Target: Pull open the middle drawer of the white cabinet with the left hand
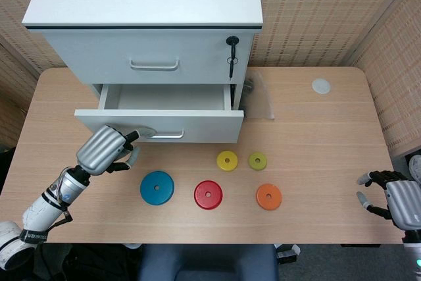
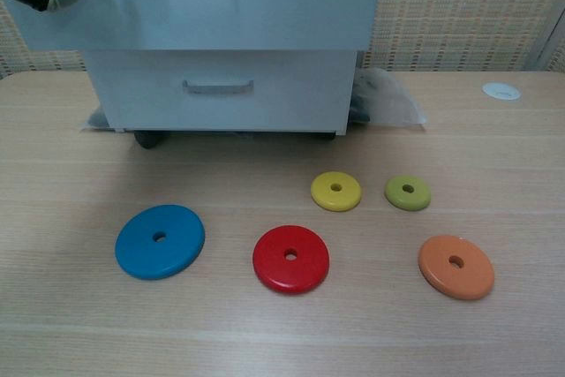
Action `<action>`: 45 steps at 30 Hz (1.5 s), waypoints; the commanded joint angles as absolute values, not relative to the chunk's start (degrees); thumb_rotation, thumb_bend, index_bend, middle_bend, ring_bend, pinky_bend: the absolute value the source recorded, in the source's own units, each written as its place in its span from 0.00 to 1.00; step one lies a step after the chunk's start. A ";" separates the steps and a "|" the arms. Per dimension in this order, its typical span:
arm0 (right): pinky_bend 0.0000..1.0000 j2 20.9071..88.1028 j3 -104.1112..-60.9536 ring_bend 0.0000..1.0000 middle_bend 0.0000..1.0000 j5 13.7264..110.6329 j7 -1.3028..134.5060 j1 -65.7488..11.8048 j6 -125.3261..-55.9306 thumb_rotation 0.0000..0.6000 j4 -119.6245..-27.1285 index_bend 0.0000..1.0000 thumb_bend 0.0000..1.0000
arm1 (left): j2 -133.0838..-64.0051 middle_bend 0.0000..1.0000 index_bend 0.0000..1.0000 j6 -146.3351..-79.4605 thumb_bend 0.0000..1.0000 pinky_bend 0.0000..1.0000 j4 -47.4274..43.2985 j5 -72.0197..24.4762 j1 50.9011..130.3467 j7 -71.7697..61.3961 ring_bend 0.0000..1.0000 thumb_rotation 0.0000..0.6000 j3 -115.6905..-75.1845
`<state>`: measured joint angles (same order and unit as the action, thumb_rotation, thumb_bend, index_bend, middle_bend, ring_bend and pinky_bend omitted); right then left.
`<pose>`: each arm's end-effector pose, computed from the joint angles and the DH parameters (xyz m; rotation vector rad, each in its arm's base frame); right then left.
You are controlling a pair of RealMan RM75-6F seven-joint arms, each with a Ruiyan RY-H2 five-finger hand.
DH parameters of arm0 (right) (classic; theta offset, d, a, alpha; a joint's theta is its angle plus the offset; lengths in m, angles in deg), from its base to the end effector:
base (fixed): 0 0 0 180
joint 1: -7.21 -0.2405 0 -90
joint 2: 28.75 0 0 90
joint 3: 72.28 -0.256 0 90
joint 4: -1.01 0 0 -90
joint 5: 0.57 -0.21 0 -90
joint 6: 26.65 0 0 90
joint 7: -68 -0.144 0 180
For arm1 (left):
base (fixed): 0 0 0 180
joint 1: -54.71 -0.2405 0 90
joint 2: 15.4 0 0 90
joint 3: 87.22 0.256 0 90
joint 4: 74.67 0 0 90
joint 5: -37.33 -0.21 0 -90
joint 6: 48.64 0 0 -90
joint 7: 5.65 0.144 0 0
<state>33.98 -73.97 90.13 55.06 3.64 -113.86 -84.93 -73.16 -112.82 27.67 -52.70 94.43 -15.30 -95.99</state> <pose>-0.3269 -0.1708 0.1754 1.3991 -0.9454 1.0067 -0.1207 0.3196 0.1400 -1.9576 -0.7765 -1.3119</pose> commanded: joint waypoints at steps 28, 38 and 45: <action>0.40 33.63 -74.04 0.43 0.52 90.24 56.09 3.76 -114.29 1.00 -86.06 0.48 0.27 | -68.83 0.99 0.26 -117.16 0.65 1.00 32.22 -60.71 90.47 -16.50 1.00 1.00 -91.83; 0.40 33.68 -74.11 0.43 0.52 90.30 56.10 3.68 -114.27 1.00 -86.06 0.48 0.27 | -67.22 0.99 0.26 -118.86 0.65 1.00 33.86 -63.88 88.98 -16.64 1.00 1.00 -90.30; 0.40 33.55 -74.10 0.43 0.52 90.28 56.17 3.74 -114.34 1.00 -86.08 0.48 0.27 | -66.81 0.97 0.25 -121.46 0.65 1.00 34.43 -65.60 87.94 -17.40 1.00 1.00 -90.26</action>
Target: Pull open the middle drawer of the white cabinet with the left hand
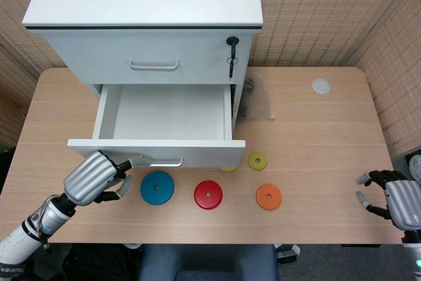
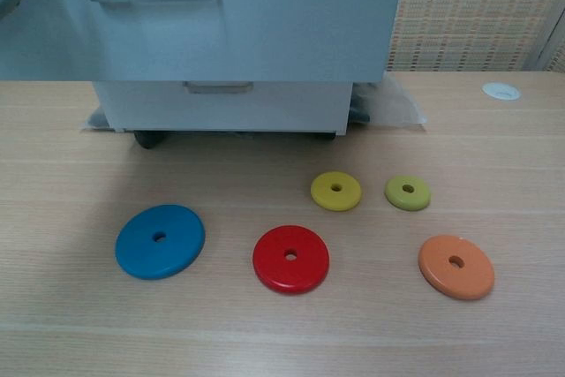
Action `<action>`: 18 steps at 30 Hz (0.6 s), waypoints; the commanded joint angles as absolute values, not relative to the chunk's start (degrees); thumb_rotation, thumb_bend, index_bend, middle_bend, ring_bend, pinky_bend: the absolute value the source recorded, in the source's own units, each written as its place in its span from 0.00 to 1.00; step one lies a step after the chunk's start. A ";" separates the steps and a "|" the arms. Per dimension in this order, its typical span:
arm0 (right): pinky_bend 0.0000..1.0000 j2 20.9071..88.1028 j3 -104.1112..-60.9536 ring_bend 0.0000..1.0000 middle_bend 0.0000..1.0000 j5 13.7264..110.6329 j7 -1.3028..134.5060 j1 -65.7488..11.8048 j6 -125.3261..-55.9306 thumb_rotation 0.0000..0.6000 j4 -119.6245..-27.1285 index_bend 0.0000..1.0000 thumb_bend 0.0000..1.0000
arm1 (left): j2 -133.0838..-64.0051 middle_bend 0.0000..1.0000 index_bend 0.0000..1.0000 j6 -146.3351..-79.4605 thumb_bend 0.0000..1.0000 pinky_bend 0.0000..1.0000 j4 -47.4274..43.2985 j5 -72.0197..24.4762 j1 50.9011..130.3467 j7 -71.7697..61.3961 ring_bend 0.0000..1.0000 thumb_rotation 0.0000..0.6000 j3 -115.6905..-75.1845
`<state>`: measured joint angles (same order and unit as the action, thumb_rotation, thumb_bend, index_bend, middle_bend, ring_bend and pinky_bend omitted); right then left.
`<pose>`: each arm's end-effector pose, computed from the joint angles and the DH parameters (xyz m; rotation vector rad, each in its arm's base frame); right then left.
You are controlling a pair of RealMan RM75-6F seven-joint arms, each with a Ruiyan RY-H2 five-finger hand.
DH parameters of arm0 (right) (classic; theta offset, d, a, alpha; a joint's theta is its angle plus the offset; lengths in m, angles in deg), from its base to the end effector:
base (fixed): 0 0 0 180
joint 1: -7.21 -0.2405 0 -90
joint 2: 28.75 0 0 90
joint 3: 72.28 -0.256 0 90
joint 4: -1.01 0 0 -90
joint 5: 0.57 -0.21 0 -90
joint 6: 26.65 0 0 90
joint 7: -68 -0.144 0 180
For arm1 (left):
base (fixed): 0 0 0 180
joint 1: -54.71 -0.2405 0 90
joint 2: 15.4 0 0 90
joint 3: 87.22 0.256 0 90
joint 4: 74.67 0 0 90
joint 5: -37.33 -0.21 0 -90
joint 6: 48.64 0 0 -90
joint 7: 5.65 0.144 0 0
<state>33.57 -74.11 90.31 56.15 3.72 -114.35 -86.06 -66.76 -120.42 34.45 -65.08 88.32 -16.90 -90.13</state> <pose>-0.3227 -0.1706 0.1768 1.3993 -0.9312 1.0105 -0.1304 0.2610 0.1557 -2.0482 -0.7401 -1.3531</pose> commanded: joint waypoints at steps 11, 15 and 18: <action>0.40 33.29 -74.25 0.43 0.52 90.16 56.04 3.83 -114.58 1.00 -86.12 0.48 0.27 | -68.13 0.91 0.26 -128.17 0.64 1.00 31.55 -66.42 84.85 -19.30 0.93 1.00 -90.64; 0.40 33.22 -74.32 0.43 0.52 89.97 55.92 3.91 -114.63 1.00 -86.00 0.48 0.27 | -68.00 0.88 0.34 -130.15 0.64 1.00 30.33 -65.41 82.29 -18.34 0.88 1.00 -89.69; 0.40 33.17 -74.36 0.43 0.52 89.85 55.79 3.91 -114.57 1.00 -85.89 0.48 0.27 | -68.76 0.85 0.42 -131.74 0.64 1.00 28.92 -64.23 79.78 -16.30 0.84 1.00 -88.76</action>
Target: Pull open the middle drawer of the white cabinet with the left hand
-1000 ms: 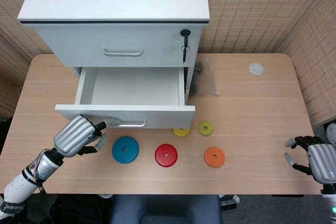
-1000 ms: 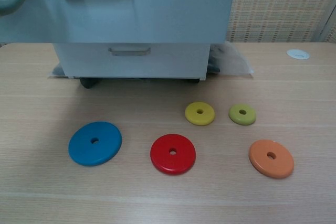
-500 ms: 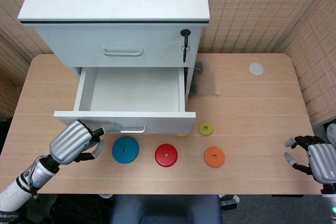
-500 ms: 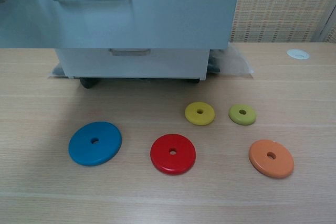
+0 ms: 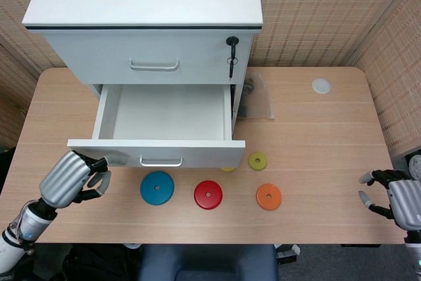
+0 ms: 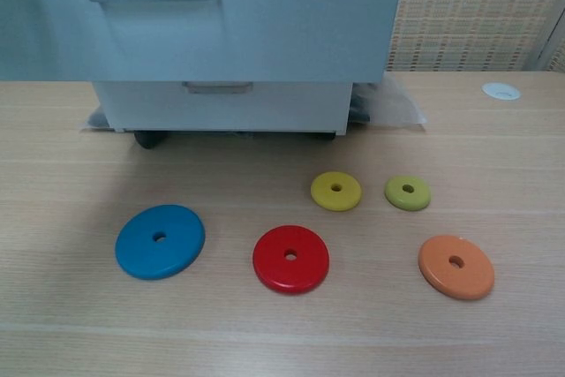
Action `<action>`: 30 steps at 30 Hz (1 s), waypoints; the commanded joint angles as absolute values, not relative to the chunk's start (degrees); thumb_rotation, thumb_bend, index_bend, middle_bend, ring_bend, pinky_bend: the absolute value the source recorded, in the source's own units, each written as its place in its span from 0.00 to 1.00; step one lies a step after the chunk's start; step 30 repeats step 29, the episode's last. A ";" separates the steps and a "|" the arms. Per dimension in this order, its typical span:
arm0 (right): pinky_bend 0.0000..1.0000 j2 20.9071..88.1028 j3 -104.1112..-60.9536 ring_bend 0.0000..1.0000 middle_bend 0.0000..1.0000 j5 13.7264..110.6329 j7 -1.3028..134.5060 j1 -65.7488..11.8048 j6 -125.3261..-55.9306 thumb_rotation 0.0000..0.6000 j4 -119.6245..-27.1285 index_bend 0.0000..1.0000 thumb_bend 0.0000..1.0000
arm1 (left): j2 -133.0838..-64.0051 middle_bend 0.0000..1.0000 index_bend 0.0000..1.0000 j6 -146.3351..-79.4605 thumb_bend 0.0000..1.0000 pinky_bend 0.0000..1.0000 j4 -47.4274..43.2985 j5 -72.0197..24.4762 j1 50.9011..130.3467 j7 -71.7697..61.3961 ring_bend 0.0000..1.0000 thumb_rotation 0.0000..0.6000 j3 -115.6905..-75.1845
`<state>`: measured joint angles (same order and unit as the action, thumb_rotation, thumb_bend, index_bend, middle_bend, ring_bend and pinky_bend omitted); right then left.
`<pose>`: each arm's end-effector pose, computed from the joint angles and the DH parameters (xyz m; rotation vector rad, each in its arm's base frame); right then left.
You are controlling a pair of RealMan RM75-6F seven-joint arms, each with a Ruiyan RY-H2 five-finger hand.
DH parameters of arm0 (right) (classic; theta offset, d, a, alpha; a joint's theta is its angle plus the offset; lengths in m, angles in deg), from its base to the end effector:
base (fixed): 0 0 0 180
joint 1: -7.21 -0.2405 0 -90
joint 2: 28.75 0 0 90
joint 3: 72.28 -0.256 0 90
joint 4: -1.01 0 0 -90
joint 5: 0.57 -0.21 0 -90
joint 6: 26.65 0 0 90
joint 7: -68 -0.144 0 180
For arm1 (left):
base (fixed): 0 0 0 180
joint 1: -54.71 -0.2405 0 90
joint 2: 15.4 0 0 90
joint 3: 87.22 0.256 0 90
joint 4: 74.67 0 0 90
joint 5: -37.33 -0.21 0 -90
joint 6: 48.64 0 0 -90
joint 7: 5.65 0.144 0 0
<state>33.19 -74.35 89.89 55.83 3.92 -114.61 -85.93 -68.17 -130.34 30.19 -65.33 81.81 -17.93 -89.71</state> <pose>-0.3243 -0.1705 0.1809 1.3873 -0.9258 1.0084 -0.1630 0.2500 0.1751 -1.8697 -0.7267 -1.4198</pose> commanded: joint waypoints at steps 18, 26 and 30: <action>0.40 33.49 -74.04 0.43 0.52 89.53 56.32 3.01 -112.24 1.00 -86.05 0.48 0.27 | -79.69 0.73 0.51 -135.34 0.59 0.70 15.54 -50.53 66.11 1.91 0.68 1.00 -85.56; 0.40 33.68 -73.44 0.43 0.52 90.35 56.83 2.17 -110.74 1.00 -86.53 0.48 0.27 | -85.89 0.71 0.48 -136.80 0.59 0.63 11.03 -47.60 62.92 4.68 0.63 1.00 -86.24; 0.40 33.91 -73.32 0.43 0.52 90.19 56.92 2.27 -110.72 1.00 -86.62 0.48 0.27 | -86.56 0.70 0.49 -136.73 0.59 0.63 11.07 -47.82 62.62 4.62 0.63 1.00 -86.33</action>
